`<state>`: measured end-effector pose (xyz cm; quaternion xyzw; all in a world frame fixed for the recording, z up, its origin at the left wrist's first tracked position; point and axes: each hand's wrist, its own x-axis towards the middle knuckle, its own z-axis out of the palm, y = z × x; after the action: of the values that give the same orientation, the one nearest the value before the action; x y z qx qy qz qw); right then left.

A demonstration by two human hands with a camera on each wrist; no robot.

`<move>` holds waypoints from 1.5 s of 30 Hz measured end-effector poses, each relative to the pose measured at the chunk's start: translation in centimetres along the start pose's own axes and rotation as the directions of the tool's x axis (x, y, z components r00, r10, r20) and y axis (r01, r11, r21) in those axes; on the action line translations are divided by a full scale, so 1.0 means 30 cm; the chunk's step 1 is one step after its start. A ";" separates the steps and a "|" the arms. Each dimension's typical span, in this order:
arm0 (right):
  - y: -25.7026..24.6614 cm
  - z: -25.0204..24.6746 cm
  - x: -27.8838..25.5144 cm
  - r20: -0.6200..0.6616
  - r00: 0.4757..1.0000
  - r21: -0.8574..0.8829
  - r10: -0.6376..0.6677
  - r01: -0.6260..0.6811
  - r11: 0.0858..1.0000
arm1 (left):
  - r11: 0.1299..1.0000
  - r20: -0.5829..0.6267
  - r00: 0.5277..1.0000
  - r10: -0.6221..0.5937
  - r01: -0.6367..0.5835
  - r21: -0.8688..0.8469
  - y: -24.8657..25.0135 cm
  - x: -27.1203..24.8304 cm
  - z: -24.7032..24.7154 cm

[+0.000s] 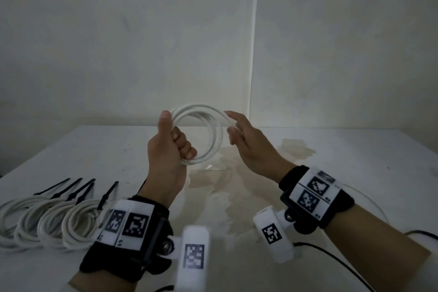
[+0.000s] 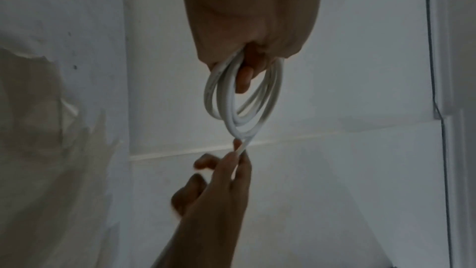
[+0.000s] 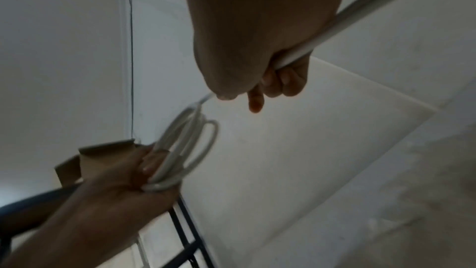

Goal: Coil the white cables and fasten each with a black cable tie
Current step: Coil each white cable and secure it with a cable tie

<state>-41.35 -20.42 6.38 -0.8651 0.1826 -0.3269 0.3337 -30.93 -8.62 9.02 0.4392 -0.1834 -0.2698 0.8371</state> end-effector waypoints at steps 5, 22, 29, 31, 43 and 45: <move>0.082 0.000 -0.038 0.102 0.995 -0.425 -0.009 0.052 0.904 | 0.987 -0.168 0.982 0.087 -0.107 -0.118 0.063 0.064 -0.051; -0.080 0.086 -0.020 0.284 0.728 -0.632 -0.624 0.631 0.449 | 0.784 -0.114 0.850 0.514 -0.412 0.464 -0.041 0.050 -0.077; -0.145 0.052 0.010 0.149 0.711 -0.488 -0.687 0.658 0.574 | 0.731 0.189 0.923 0.336 -0.382 0.566 -0.079 0.013 -0.078; -0.141 0.034 0.016 0.035 0.762 -0.406 -0.647 0.602 0.687 | 0.764 0.228 0.951 0.209 -0.305 0.569 -0.084 -0.004 -0.074; -0.092 -0.061 0.011 0.144 0.988 -0.118 -0.054 0.071 0.990 | 0.857 0.399 0.854 -0.334 0.100 0.505 -0.050 -0.039 -0.022; -0.089 -0.063 0.004 0.163 0.986 -0.109 -0.025 0.044 0.993 | 0.843 0.395 0.851 -0.346 0.096 0.530 -0.047 -0.044 -0.020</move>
<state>-42.30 -19.44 9.37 -0.9093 0.1581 -0.2506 0.2924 -32.06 -8.09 7.43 0.5756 -0.3919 -0.4113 0.5881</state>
